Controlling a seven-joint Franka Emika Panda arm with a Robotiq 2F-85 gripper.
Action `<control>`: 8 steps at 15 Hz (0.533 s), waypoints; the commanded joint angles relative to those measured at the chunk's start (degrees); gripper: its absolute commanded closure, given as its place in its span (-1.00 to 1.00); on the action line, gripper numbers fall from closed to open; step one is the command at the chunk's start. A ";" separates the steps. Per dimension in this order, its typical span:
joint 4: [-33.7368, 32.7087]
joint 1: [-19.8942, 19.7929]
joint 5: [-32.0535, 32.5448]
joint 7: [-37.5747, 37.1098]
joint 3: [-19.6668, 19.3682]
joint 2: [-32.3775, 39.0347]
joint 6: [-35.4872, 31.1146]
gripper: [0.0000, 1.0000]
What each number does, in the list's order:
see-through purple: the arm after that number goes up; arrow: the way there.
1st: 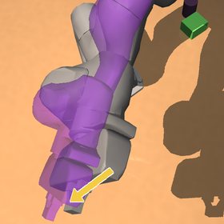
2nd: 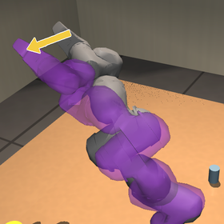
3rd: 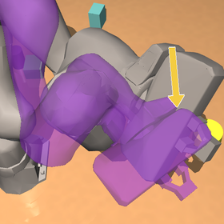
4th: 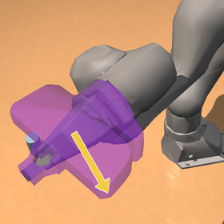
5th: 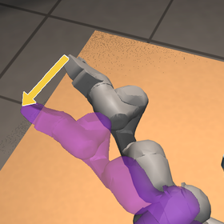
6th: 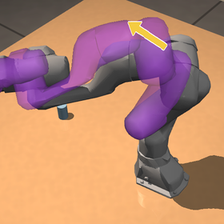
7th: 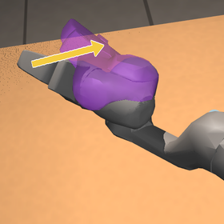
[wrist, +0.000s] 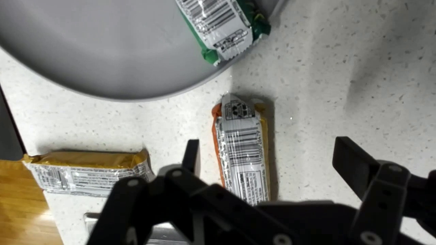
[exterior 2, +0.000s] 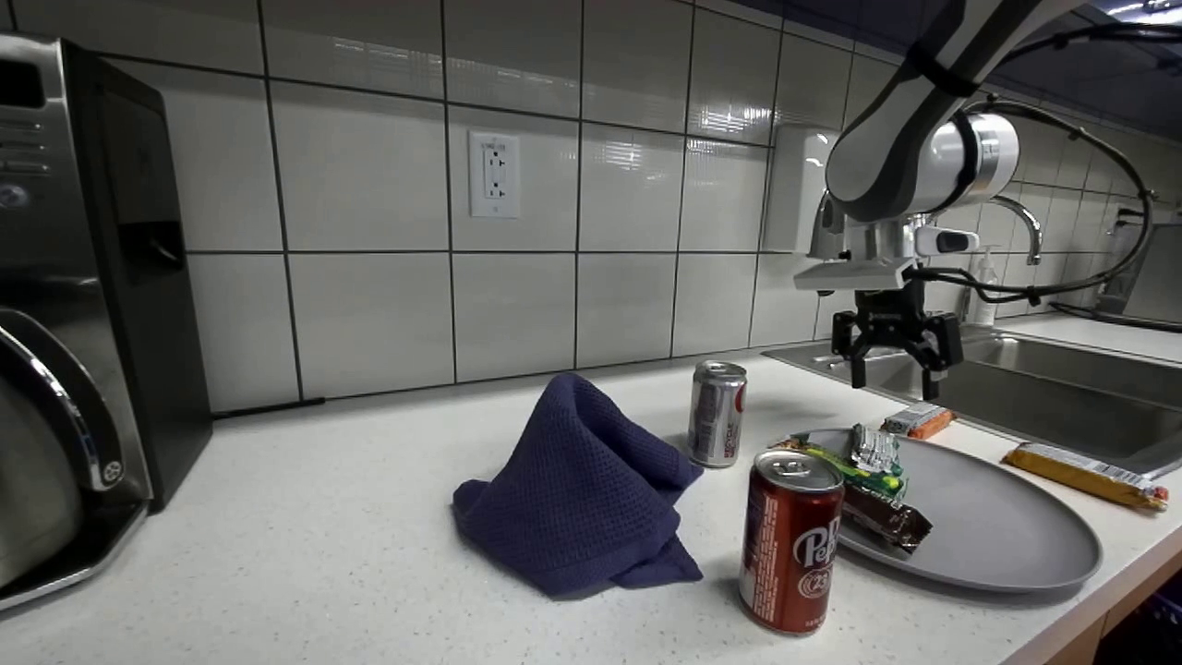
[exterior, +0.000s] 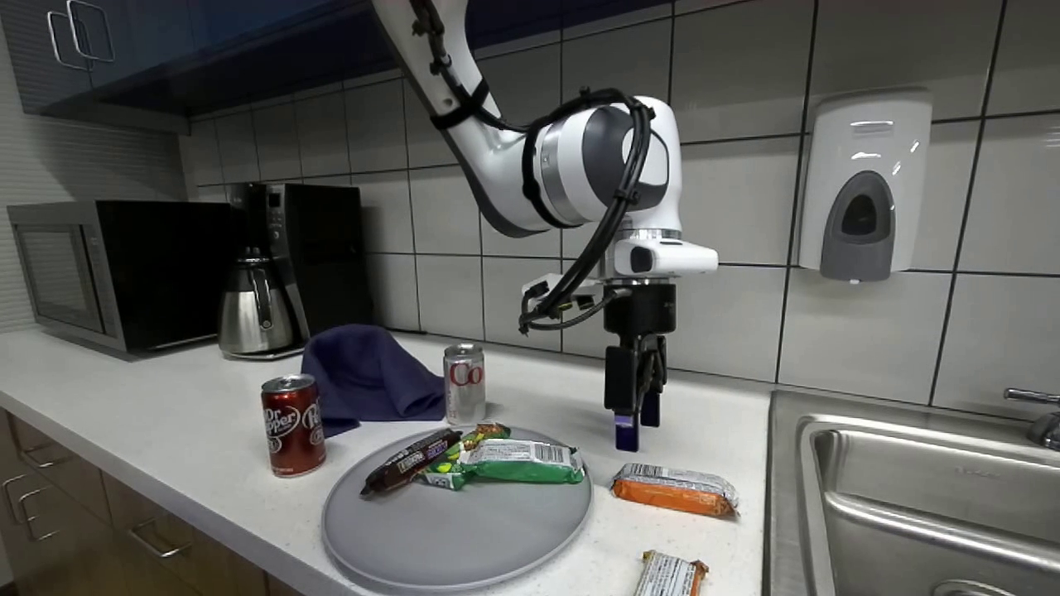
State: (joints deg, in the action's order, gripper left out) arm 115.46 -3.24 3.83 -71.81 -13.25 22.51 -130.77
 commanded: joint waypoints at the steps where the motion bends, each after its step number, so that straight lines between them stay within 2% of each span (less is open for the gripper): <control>1: 1.55 -1.04 -0.30 1.18 -0.36 -0.61 -3.44 -1.00; 8: 2.86 -2.01 -0.23 2.81 -1.31 -0.36 -5.38 -1.00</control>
State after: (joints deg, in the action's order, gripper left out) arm 117.18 -4.40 3.83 -71.08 -14.42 22.75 -135.03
